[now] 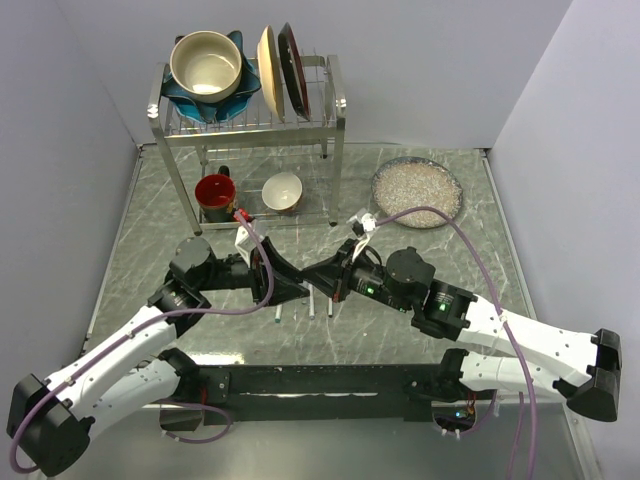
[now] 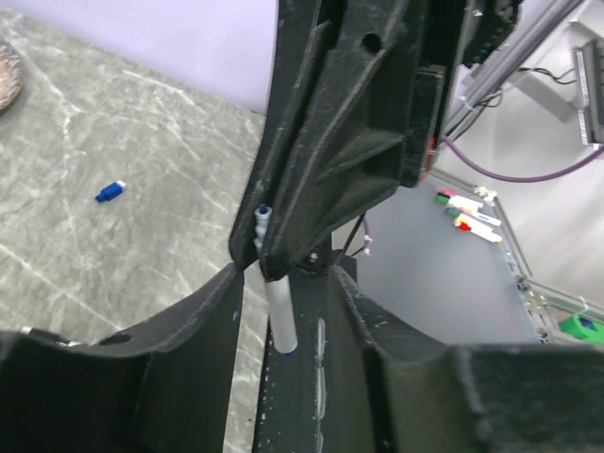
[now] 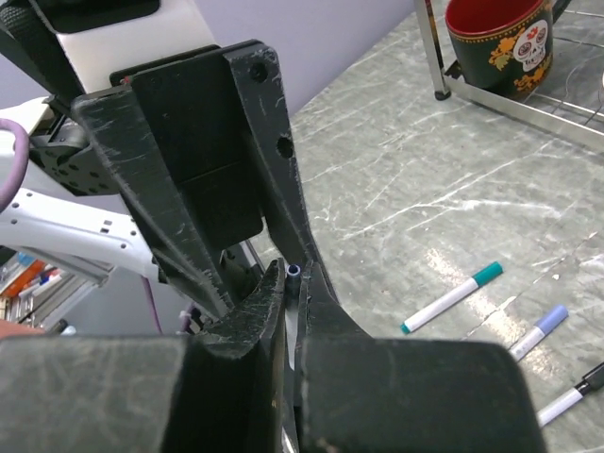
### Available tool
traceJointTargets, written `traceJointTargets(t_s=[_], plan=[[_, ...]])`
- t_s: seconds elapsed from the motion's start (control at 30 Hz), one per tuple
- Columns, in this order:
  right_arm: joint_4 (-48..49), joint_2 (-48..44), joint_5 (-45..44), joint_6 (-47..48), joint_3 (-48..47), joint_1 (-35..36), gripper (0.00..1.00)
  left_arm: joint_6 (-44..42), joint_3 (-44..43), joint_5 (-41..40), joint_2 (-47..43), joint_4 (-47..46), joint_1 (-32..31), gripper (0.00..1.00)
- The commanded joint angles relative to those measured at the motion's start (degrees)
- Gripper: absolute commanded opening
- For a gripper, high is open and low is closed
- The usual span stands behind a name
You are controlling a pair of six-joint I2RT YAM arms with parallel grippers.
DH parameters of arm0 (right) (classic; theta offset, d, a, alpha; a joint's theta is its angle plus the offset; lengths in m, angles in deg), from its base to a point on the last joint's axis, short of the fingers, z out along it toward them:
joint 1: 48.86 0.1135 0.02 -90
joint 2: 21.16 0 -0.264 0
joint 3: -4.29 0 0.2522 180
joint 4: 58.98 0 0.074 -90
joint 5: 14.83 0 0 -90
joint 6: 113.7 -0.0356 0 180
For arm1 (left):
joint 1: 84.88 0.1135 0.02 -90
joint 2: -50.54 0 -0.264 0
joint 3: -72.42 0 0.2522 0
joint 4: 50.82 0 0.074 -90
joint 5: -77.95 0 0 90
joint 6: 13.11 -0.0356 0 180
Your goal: Insert the pens into the pen caps
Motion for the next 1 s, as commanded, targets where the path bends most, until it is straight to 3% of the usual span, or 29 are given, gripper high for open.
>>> traceJointTargets(t_s=[0.0,0.37,0.47,0.5,0.53,0.67,0.77,0.8,0.87,0.93,0.97], plan=[[2.9,-0.3,-0.4,0.2,-3.2,0.2,0.0,1.6,0.4,2.5,-1.3,-6.8,-0.5,0.48],[3.3,0.2,-0.2,0.7,-5.7,0.2,0.0,0.1,-0.5,-0.7,2.3,-2.8,-2.2,0.44],[3.1,0.3,0.0,1.0,-6.1,0.1,0.0,-0.3,-0.3,-1.3,2.1,-2.9,-2.2,0.29],[3.0,0.1,0.1,1.1,-5.9,0.2,0.0,-0.4,-0.1,-2.2,1.9,-3.1,-2.2,0.12],[3.2,-0.1,0.1,1.1,-5.6,0.2,0.0,-0.4,0.2,-2.6,1.5,-3.4,-2.2,0.03],[4.8,-1.5,1.8,0.8,-3.9,0.2,0.37,1.7,2.5,-6.5,0.3,-7.8,-2.2,0.01],[5.4,-2.9,1.1,-0.4,-3.0,0.2,0.47,6.3,3.7,-12.2,0.0,-11.5,-2.2,0.01],[5.5,-3.9,-0.2,-1.3,-2.6,0.2,0.57,7.8,4.2,-13.1,-0.1,-13.7,-2.2,0.01],[5.5,-5.2,-5.9,-5.4,-1.3,0.1,0.59,10.6,5.2,-15.3,-0.4,-17.9,-2.2,0.01],[3.6,-7.1,-9.9,-10.1,0.2,-0.2,0.54,12.2,6.8,-17.0,-0.5,-22.3,-2.2,0.01],[2.6,-8.0,-13.9,-15.7,0.9,-0.3,0.46,12.7,7.2,-19.1,-0.6,-23.4,-2.2,0.01]])
